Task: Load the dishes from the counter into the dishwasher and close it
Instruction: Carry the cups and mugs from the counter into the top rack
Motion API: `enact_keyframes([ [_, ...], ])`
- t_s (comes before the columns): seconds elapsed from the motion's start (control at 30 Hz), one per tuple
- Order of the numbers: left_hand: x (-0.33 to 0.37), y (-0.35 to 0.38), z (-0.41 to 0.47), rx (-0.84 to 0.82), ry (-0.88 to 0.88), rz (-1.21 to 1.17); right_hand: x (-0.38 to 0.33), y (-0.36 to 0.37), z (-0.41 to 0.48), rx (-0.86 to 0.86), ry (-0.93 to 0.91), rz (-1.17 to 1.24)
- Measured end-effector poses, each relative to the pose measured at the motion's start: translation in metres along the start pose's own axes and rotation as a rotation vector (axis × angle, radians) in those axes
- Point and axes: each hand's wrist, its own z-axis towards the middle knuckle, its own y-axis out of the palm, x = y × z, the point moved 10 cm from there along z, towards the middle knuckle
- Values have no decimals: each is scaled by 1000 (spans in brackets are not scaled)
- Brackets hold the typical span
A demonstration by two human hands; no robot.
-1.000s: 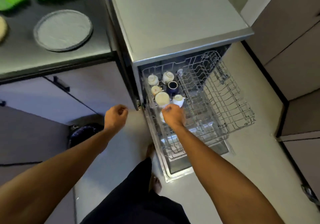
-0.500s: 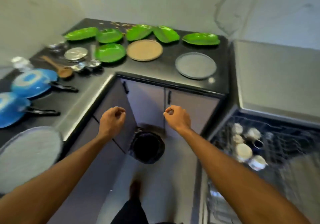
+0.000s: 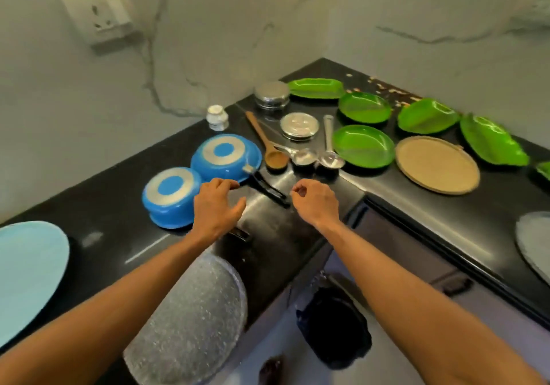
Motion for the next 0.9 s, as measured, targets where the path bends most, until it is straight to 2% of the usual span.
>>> enact_keyframes([
  [0.07, -28, -10, 21, 23, -46, 36, -33, 18, 33, -16, -46, -9],
  [0.13, -38, -18, 42, 22, -15, 109, -62, 30, 59, -12, -89, 6],
  [0.27, -40, -25, 97, -85, 7, 295, -109, 55, 109, -14, -141, 14],
  [0.33, -54, -28, 130, -174, -74, 373, -128, 65, 132, -26, -145, 16],
  [0.53, -140, -2, 179, -679, -389, 419, -153, 91, 192, -44, -151, 6],
  [0.7, -154, 25, 176, -959, -404, 415, -175, 112, 228, -127, -185, -89],
  [0.77, -154, 32, 175, -1033, -358, 472, -189, 123, 243, -137, -231, -147],
  [0.9, -165, 41, 176, -1020, -408, 467, -205, 154, 271, -159, -203, -165],
])
